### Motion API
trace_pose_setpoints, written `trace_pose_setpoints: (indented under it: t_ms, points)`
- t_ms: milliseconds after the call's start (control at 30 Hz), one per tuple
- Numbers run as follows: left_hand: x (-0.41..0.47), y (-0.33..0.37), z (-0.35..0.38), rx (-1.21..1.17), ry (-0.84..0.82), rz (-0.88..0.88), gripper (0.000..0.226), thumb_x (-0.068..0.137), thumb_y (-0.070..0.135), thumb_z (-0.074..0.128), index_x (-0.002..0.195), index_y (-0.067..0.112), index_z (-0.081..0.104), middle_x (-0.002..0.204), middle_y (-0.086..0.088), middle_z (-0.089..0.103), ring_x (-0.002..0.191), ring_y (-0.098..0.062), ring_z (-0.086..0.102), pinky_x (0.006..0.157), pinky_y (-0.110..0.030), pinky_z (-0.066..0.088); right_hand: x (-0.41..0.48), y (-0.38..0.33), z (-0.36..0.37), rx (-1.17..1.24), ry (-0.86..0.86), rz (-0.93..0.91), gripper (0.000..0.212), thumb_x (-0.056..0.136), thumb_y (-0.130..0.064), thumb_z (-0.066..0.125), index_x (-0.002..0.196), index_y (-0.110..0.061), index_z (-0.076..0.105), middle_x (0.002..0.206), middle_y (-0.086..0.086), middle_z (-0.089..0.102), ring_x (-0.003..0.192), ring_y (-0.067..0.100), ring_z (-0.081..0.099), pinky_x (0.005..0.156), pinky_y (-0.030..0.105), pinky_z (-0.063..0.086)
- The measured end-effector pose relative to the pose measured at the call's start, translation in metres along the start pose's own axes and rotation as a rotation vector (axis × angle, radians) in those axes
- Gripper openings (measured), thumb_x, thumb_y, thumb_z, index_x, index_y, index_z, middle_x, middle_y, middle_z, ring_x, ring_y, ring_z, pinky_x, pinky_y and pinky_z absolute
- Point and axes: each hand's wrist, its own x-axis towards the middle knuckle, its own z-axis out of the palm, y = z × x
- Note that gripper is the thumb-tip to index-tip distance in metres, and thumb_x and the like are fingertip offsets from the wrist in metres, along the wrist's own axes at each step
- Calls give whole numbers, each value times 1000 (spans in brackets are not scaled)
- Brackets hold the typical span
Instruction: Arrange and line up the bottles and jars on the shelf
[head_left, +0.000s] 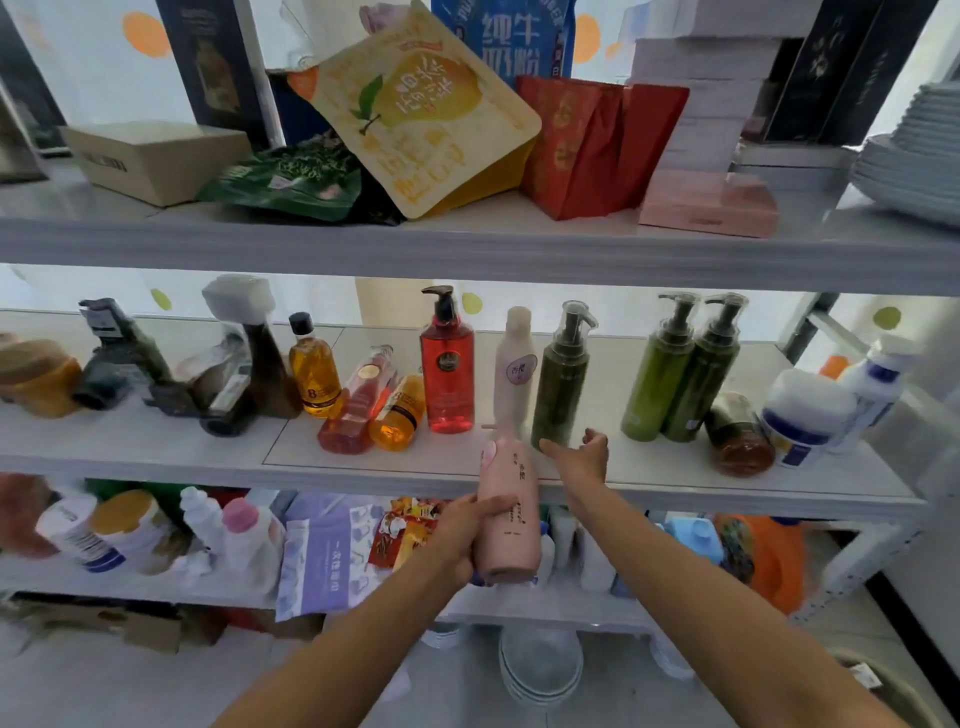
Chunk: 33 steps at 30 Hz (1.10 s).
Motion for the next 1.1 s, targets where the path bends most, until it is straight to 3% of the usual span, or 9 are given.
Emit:
trace_pose_setpoints:
  t_ms: [200,500,600,767,900,1100]
  points:
    - [12,3,-15,51,-72,18,32,80,12,70,110,13,58,105,-15,70,96,-33,66,69,-42,58,37,-13,23,-11,-1,-99,74,71,-7,79,132,-15,37,134,8,52,121,28,52,95,34,44]
    - [22,3,-29,119,-108,43,27,77,13,74,102,18,63,90,-7,76,87,-27,70,61,-36,58,61,2,26,-198,34,-186,57,73,-11,77,119,-11,45,123,12,59,111,31,57,98,43,48]
    - [21,3,-23,129,-124,33,28,78,13,74,103,18,62,98,-10,73,91,-29,68,64,-38,59,63,3,16,-220,70,-200,56,72,-12,78,118,-9,46,122,13,60,109,31,58,96,41,48]
    - [21,4,-11,104,-182,-4,35,81,12,70,113,14,58,113,-17,67,105,-35,63,86,-50,55,66,5,-1,-247,132,-216,56,71,-12,79,117,-8,47,122,14,61,109,31,58,93,38,46]
    - [24,10,3,128,-154,-29,40,82,13,70,120,14,57,110,-13,68,99,-30,65,72,-44,58,68,6,-10,-234,176,-208,57,70,-12,79,118,-9,48,123,13,60,112,31,57,95,39,45]
    - [40,18,30,147,-137,-34,49,83,12,68,128,8,51,116,-17,65,101,-32,64,81,-47,56,76,6,-22,-316,249,-202,63,69,-19,81,122,-9,50,128,14,46,112,33,54,99,38,45]
